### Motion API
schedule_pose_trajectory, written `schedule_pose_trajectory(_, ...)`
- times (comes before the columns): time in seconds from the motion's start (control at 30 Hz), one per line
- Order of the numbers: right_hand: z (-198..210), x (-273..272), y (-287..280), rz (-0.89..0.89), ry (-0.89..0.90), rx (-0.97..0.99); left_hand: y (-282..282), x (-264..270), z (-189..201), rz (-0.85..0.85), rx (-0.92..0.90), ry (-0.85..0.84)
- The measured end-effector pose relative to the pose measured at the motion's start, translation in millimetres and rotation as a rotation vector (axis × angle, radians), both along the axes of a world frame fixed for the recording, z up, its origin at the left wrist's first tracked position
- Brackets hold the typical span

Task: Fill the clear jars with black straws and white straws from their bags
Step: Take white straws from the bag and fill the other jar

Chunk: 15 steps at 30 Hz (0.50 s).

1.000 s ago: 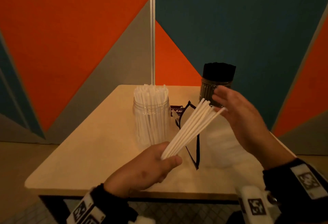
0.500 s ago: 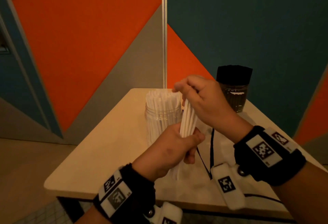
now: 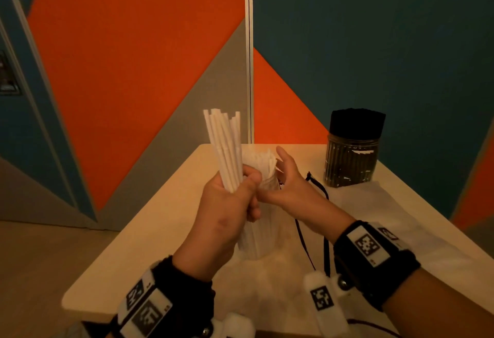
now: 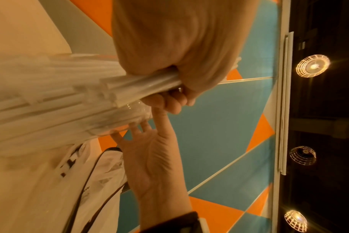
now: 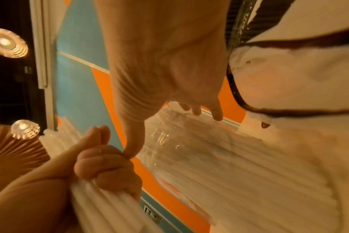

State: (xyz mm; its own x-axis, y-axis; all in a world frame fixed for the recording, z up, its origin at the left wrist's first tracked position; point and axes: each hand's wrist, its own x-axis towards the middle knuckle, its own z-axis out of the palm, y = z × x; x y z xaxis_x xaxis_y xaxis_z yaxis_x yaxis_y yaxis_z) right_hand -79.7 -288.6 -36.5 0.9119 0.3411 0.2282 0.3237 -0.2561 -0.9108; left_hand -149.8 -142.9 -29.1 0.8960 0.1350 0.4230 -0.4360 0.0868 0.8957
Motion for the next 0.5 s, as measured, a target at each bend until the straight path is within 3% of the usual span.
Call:
schedule_pose_trajectory(0.37, -7, 16, 8, -0.018, -0.019, -0.011, 10, 54, 63, -0.014, -0.166, -0.161)
schedule_pose_trajectory(0.5, -7, 17, 8, 0.011, -0.009, -0.001, 11, 77, 58, 0.041, -0.072, -0.166)
